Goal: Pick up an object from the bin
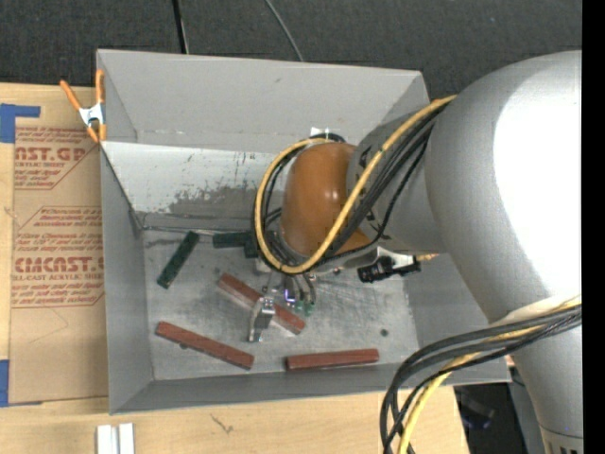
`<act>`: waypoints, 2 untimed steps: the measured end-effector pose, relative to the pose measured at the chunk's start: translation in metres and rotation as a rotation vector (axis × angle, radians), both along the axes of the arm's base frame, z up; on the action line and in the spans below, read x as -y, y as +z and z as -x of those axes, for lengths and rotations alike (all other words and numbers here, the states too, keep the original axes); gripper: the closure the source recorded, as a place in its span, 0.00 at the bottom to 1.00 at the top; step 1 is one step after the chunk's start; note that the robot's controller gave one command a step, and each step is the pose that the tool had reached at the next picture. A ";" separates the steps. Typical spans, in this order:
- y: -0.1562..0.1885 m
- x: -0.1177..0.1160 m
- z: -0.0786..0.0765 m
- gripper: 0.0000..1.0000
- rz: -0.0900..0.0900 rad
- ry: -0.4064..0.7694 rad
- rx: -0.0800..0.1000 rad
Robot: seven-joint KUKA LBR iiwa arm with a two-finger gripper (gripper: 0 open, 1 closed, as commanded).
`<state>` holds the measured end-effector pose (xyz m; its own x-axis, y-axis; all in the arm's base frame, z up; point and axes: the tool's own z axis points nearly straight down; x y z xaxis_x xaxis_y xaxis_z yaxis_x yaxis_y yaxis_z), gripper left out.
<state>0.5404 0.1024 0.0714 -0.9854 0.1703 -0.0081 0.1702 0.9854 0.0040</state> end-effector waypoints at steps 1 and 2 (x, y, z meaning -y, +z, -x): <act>0.006 0.002 -0.011 1.00 -0.004 -0.078 0.002; 0.006 0.002 -0.011 1.00 -0.004 -0.078 0.002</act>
Offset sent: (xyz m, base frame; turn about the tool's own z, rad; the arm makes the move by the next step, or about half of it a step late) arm 0.0000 0.0000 0.0000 0.0000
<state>0.5515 0.1002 0.0770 -0.9691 0.2464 -0.0096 0.2463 0.9692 0.0079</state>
